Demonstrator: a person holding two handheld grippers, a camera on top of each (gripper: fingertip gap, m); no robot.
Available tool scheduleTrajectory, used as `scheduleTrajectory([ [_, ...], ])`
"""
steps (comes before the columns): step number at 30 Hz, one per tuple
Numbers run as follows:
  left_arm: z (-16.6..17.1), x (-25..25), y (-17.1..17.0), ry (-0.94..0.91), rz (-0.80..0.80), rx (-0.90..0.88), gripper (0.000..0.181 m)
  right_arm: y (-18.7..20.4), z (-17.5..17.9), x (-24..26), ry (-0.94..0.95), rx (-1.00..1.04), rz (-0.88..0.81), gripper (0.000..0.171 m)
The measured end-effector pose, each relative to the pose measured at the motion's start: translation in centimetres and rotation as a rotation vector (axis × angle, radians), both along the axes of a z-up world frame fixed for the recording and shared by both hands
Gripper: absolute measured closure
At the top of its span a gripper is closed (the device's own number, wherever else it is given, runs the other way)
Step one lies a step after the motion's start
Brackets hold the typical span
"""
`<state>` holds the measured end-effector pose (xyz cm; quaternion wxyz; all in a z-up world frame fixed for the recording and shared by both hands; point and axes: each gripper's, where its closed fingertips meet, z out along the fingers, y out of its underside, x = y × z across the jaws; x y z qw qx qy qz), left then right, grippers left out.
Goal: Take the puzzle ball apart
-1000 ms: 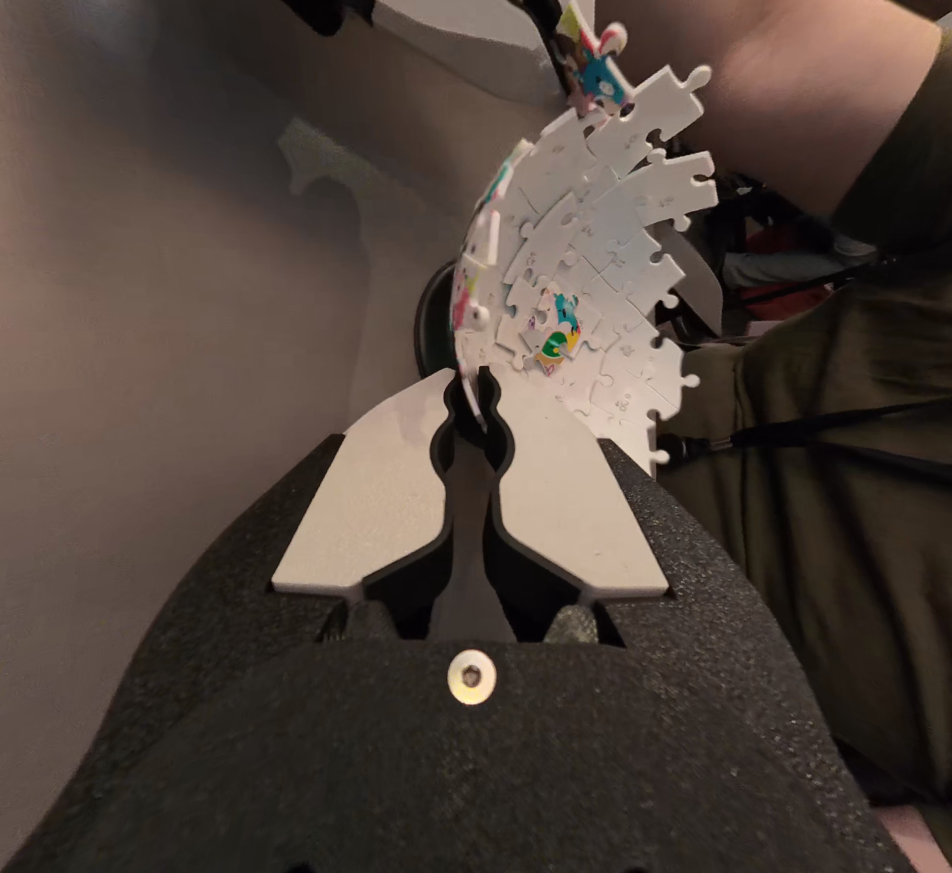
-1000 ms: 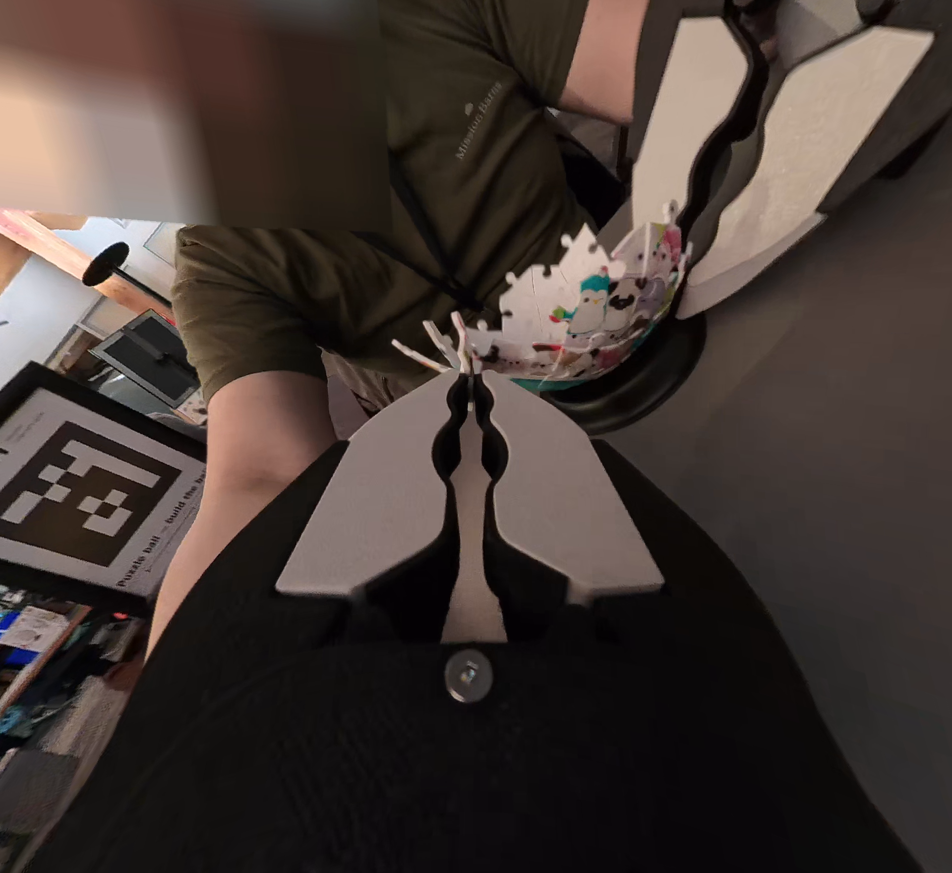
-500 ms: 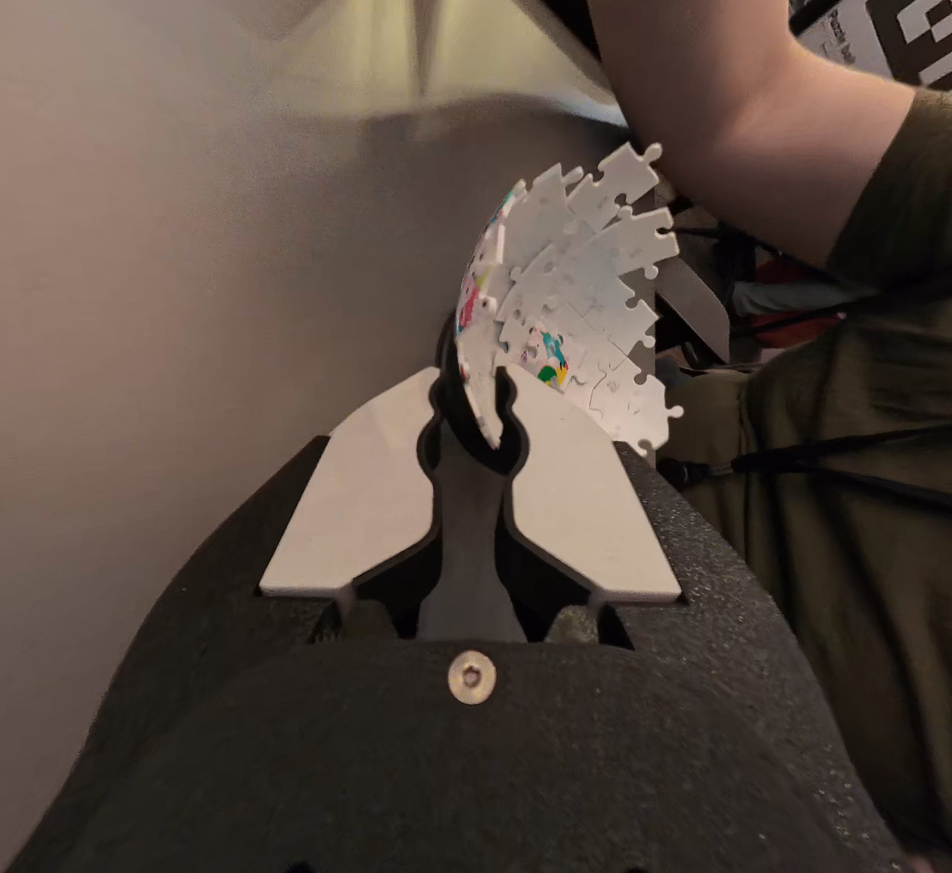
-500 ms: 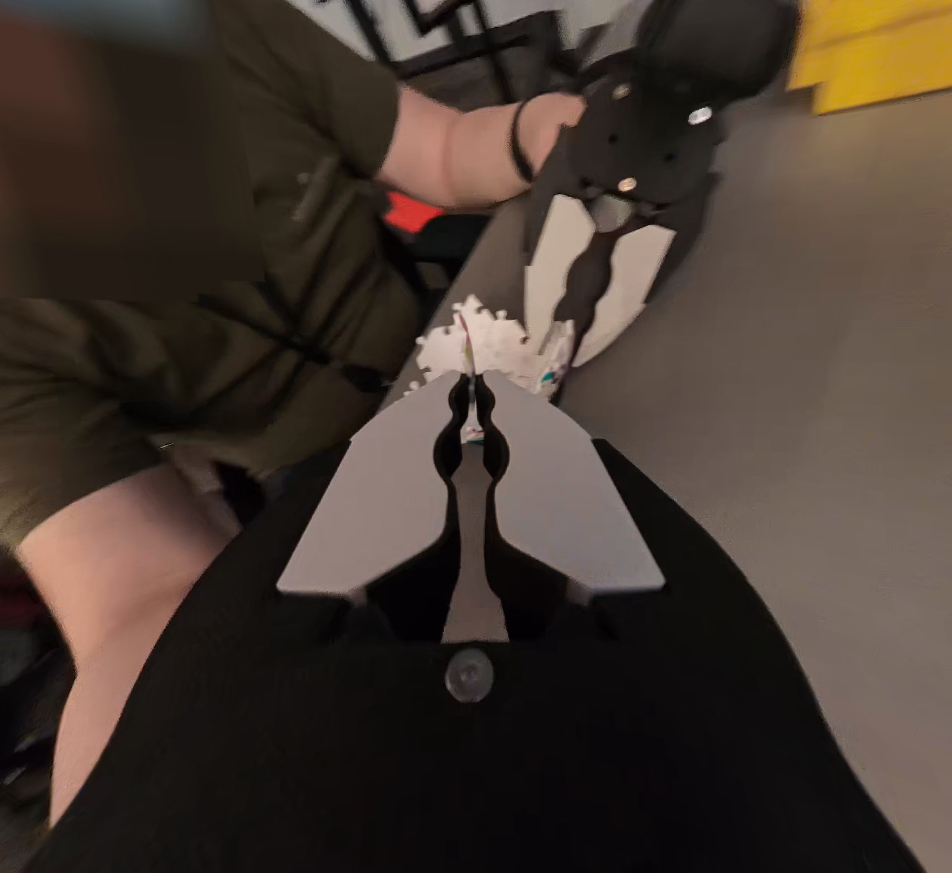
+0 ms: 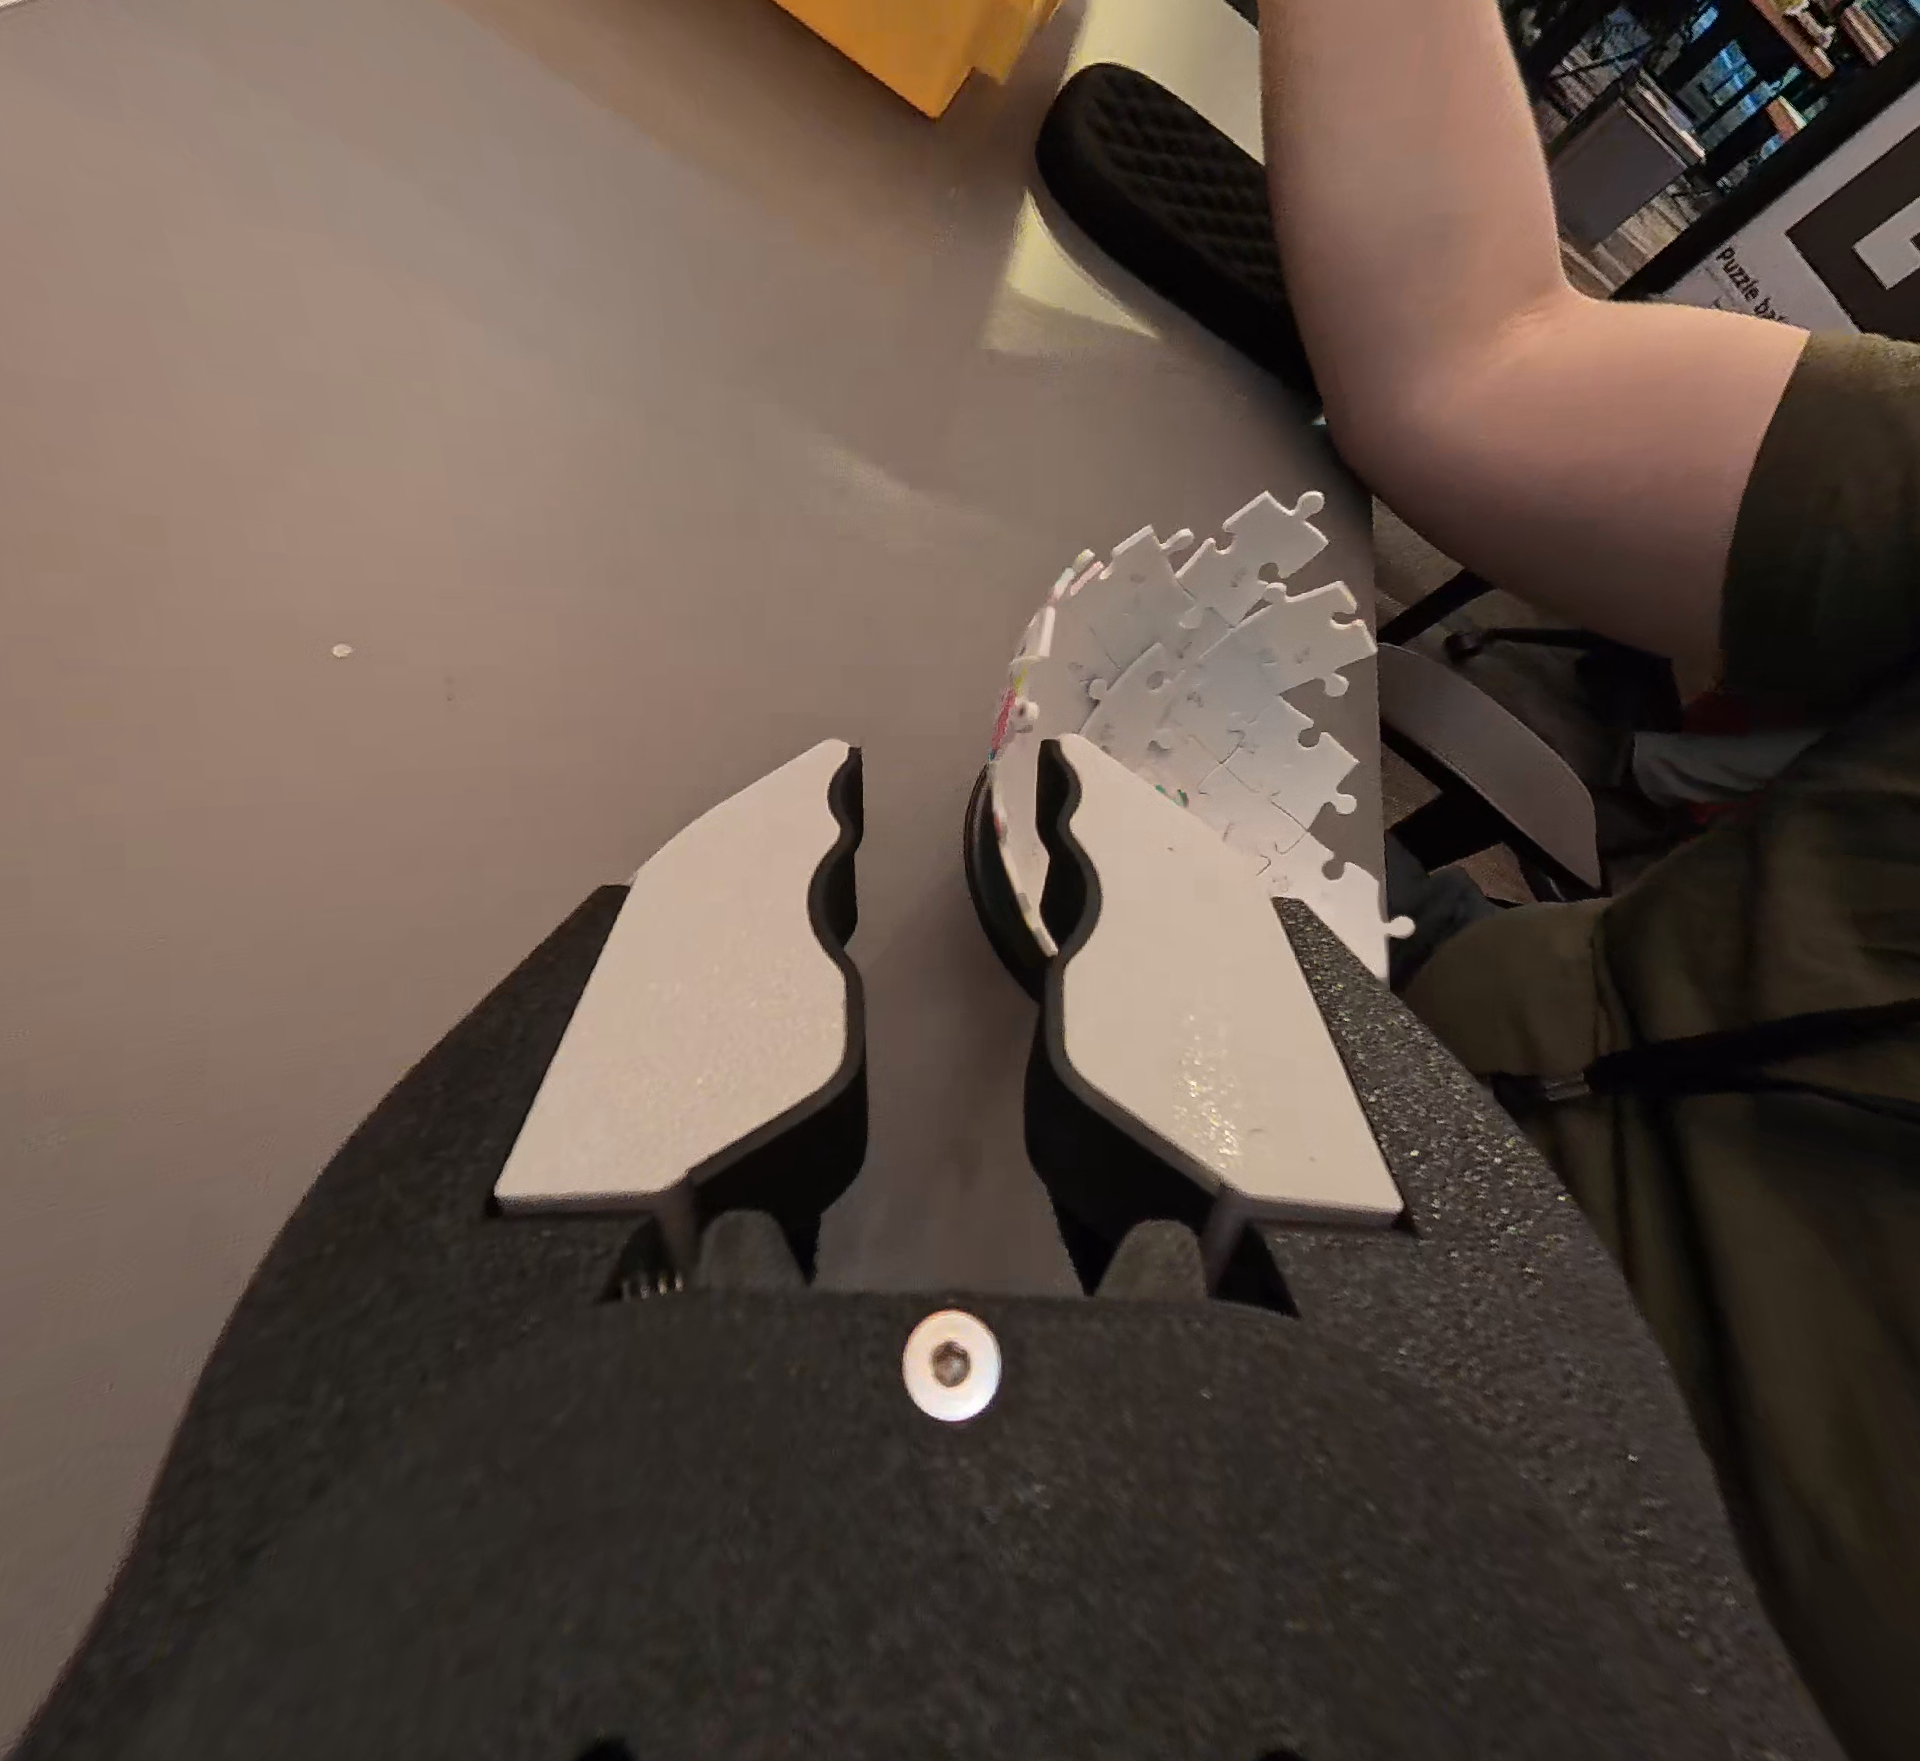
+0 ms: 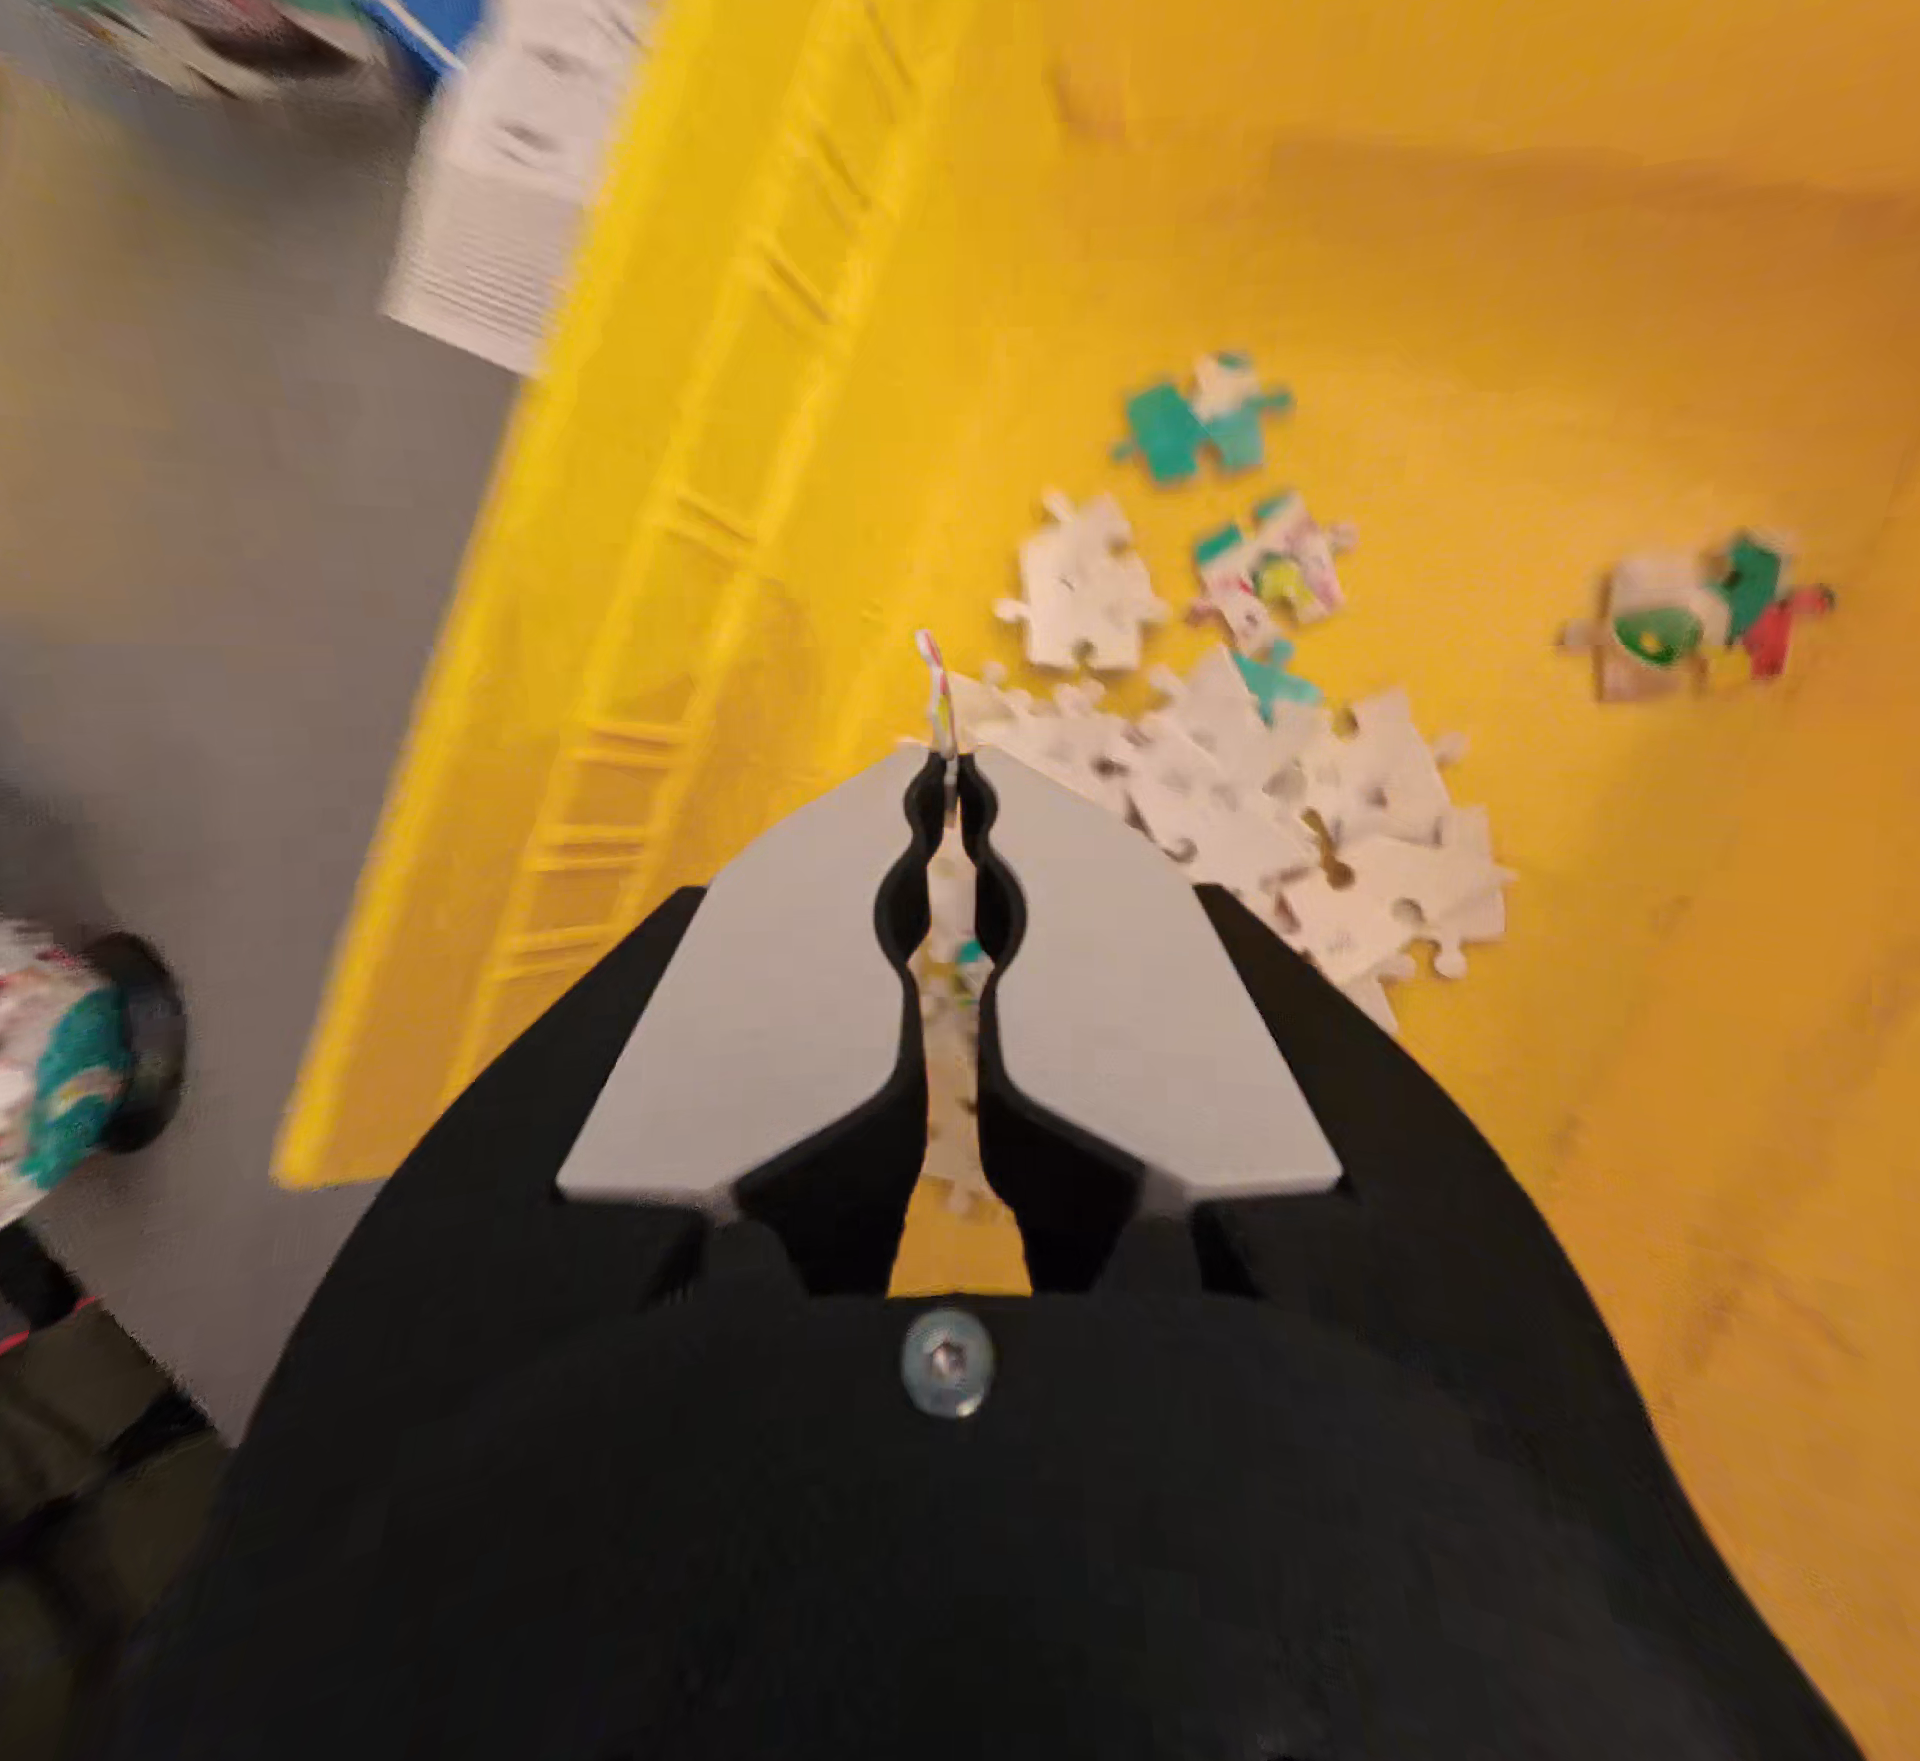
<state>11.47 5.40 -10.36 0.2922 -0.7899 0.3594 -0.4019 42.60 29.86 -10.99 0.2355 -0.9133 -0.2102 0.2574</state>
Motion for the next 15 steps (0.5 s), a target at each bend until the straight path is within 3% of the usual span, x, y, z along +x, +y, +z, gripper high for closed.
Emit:
scheduleTrajectory([
  [1, -0.2, 0.0, 0.0, 0.006, -0.002, -0.005, 0.15, 0.4, -1.3, 0.8, -0.064, -0.018, -0.024, 0.167],
  [2, -0.4, 0.0, -0.1, 0.015, -0.005, -0.01, 0.15, 0.7, -2.0, 1.6, -0.133, -0.013, -0.052, 0.155],
  [4, -0.7, 0.0, 0.0, 0.028, -0.004, -0.009, 0.149, 1.0, -1.1, 2.1, -0.183, 0.049, -0.06, 0.148],
  [9, -0.6, -0.2, 0.2, 0.028, 0.003, 0.004, 0.149, 0.4, 8.5, -0.1, -0.08, 0.404, -0.087, 0.151],
  [12, -0.5, -0.6, 0.5, 0.023, 0.018, -0.006, 0.148, -5.2, 14.8, -9.3, 0.152, 0.667, 0.217, 0.15],
  [15, -0.2, -0.5, 0.3, 0.004, 0.006, -0.025, 0.146, -15.1, 14.1, -19.7, 0.376, 0.622, 0.698, 0.149],
])
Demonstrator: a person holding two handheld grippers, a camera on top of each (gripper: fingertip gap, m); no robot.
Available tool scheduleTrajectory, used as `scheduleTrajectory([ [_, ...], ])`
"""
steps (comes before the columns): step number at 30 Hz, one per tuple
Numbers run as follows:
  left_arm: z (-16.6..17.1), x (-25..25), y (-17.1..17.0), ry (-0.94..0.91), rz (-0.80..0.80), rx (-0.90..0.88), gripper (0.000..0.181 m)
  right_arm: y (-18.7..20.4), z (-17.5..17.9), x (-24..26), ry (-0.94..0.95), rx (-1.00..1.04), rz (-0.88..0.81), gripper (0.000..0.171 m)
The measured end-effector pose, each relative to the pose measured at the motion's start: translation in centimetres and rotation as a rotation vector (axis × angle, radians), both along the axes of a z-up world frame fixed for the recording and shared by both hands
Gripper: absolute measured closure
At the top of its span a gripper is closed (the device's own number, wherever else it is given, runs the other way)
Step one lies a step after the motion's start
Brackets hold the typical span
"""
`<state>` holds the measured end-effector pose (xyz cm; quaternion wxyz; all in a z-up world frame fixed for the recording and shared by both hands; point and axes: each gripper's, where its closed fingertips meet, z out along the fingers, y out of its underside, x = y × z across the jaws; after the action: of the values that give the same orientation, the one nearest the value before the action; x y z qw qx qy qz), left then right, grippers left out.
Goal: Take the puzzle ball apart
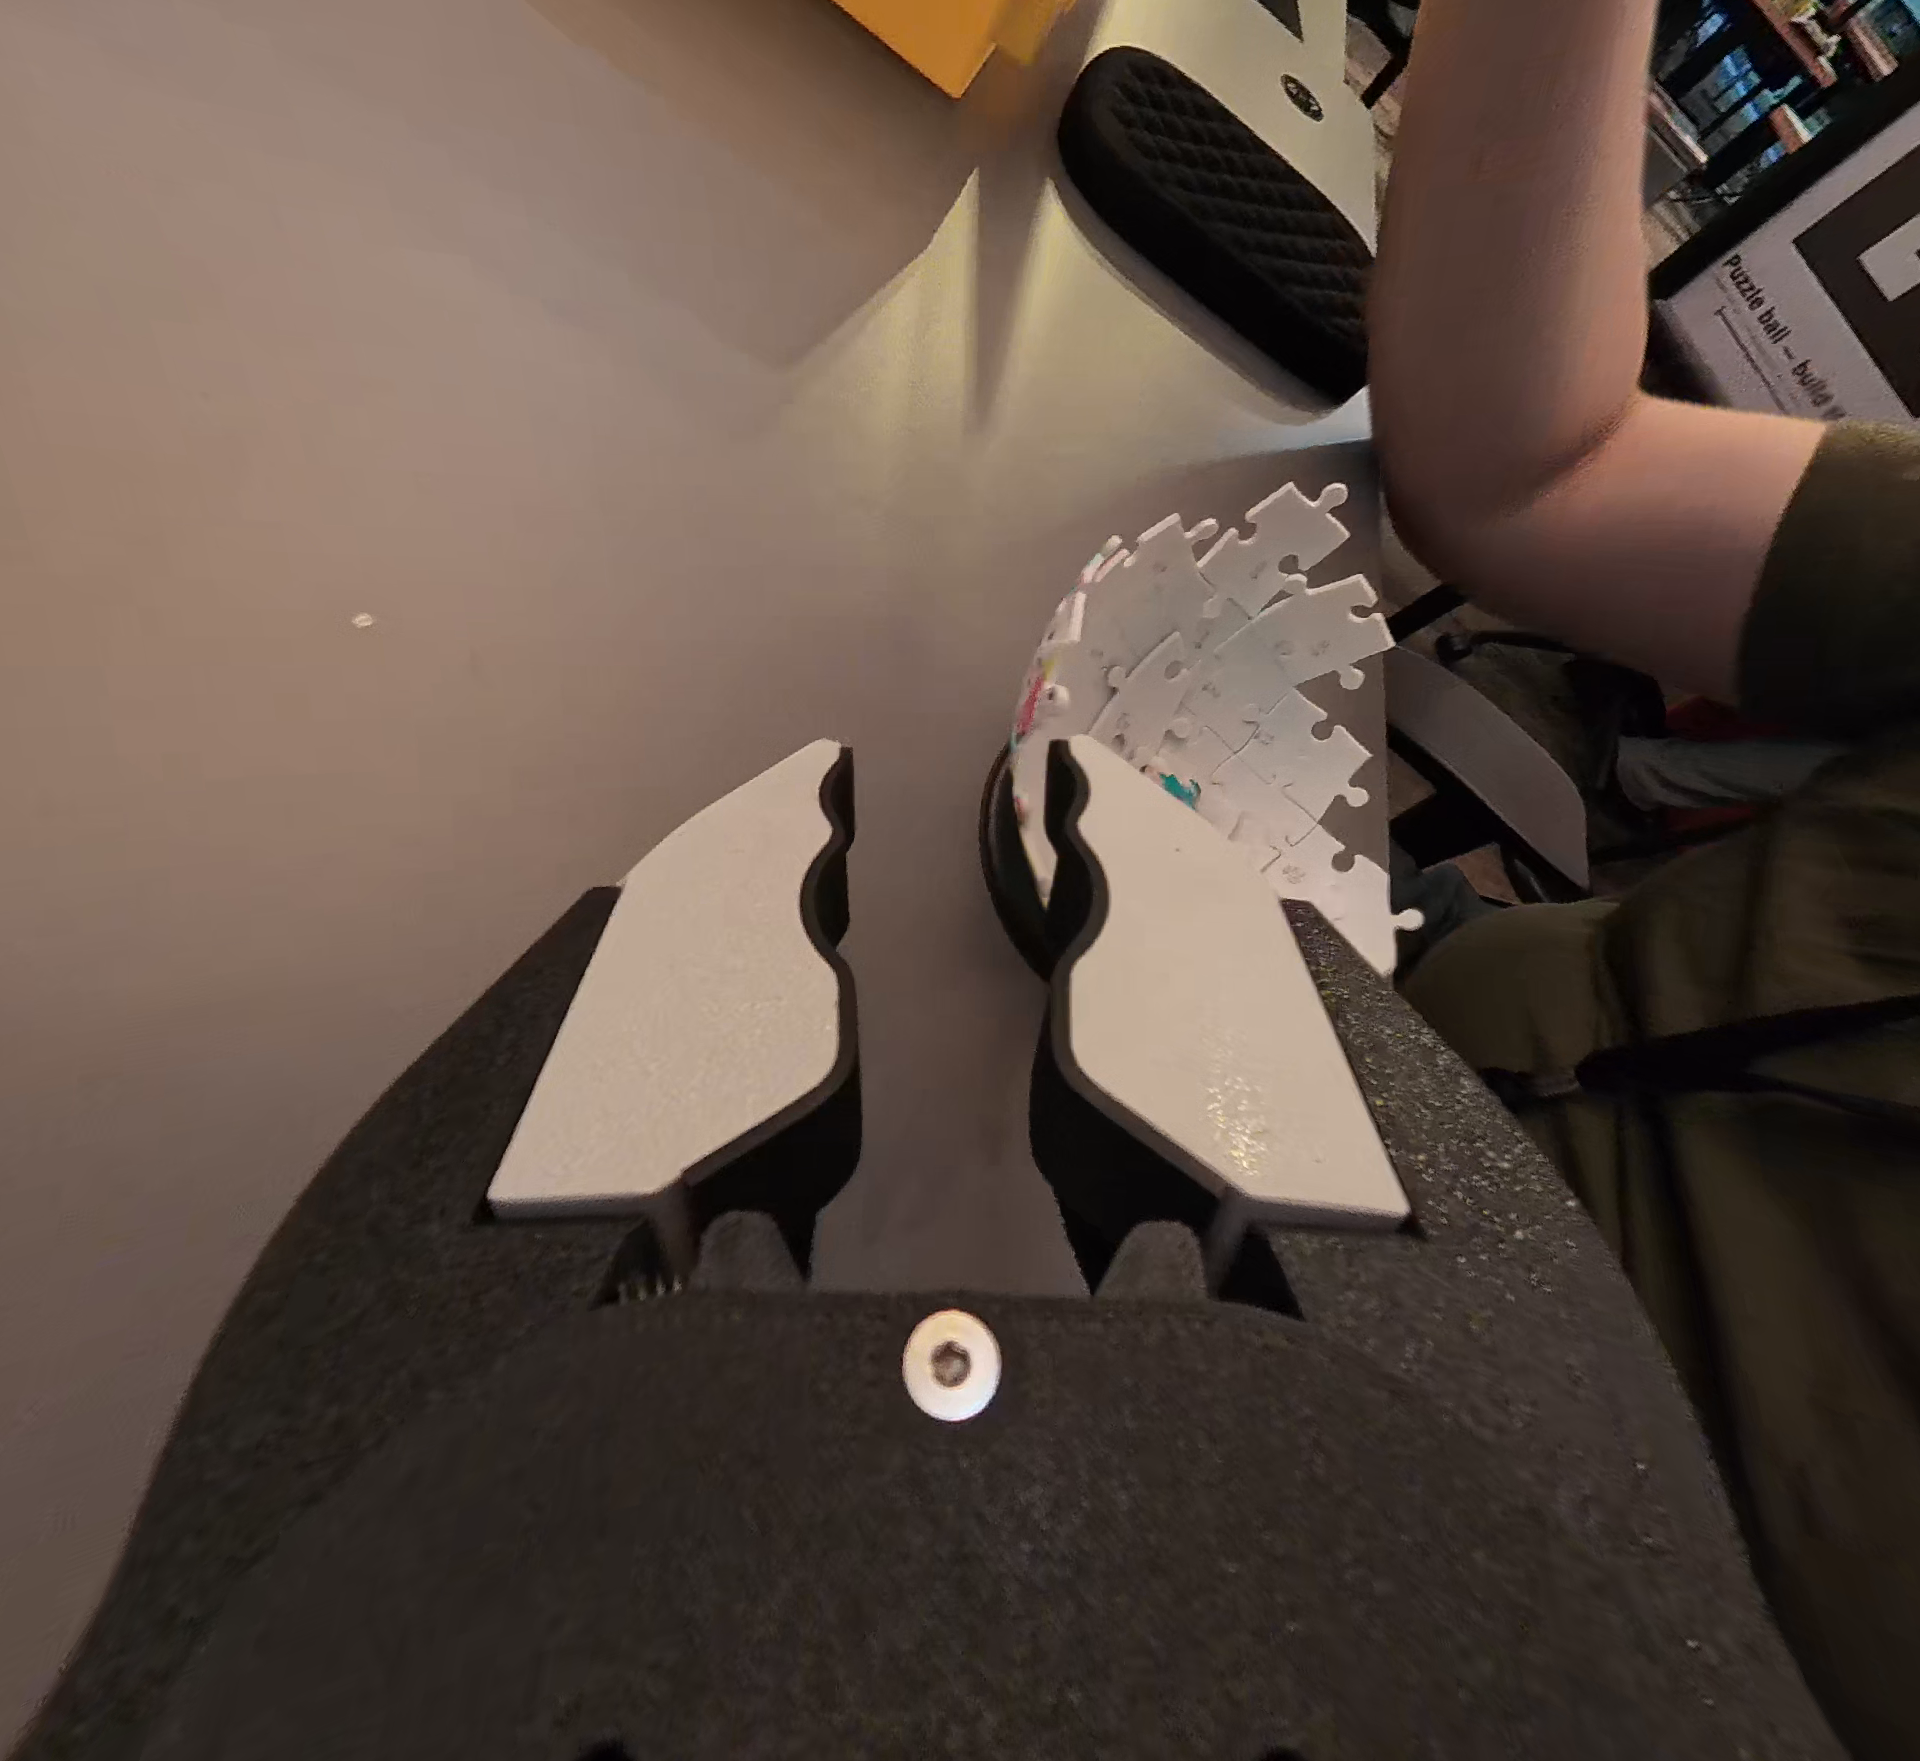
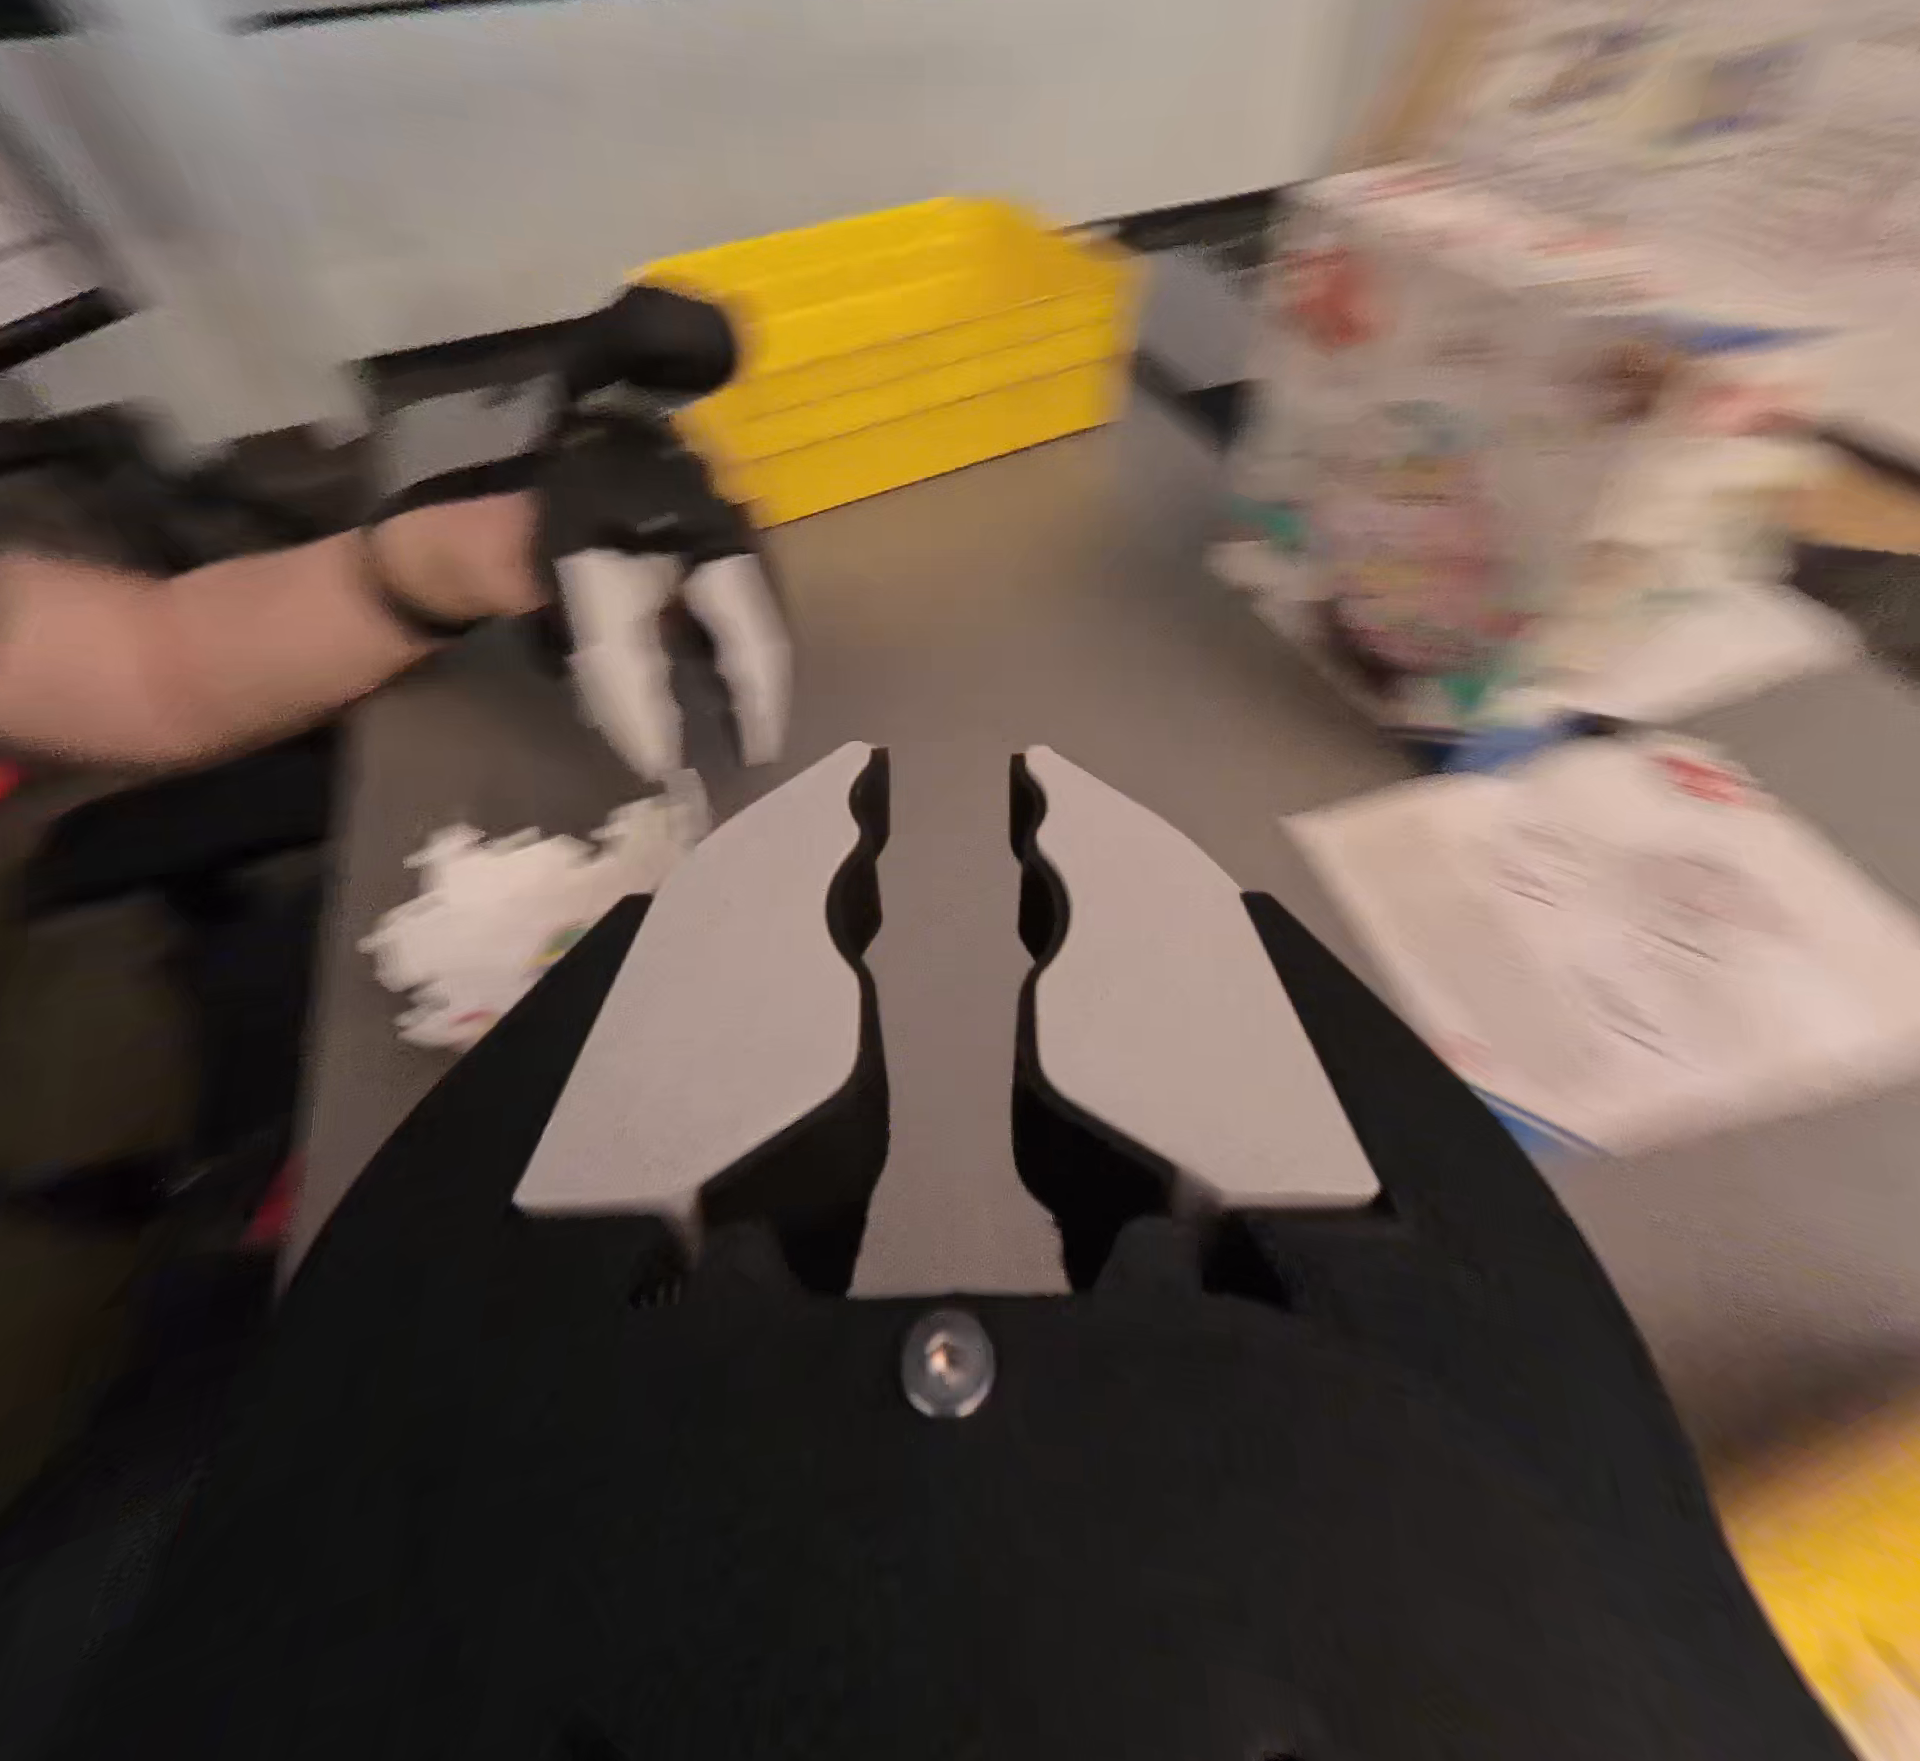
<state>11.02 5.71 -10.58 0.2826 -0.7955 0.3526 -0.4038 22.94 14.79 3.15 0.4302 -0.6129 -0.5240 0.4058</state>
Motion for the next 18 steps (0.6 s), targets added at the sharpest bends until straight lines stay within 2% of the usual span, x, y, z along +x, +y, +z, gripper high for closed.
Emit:
scheduleTrajectory([
  [2, 0.2, 0.1, -0.2, -0.01, -0.012, 0.006, 0.146, -4.7, -3.2, -4.5, -0.078, -0.056, 0.246, 0.149],
  [4, 0.0, 0.0, -0.4, 0.001, -0.017, 0.006, 0.145, -6.9, -6.6, -7.4, -0.195, -0.128, 0.362, 0.149],
  [7, 0.0, 0.2, -0.4, 0.001, -0.019, 0.016, 0.143, -8.0, -10.5, -8.8, -0.381, -0.197, 0.386, 0.149],
  [13, 0.4, 1.9, -0.4, -0.008, -0.051, 0.087, 0.141, -8.9, -12.0, -8.8, -0.406, -0.277, 0.339, 0.154],
  [18, -0.6, 2.4, -0.5, 0.087, -0.064, 0.146, 0.155, -9.3, -13.9, -9.2, -0.509, -0.228, 0.33, 0.155],
])
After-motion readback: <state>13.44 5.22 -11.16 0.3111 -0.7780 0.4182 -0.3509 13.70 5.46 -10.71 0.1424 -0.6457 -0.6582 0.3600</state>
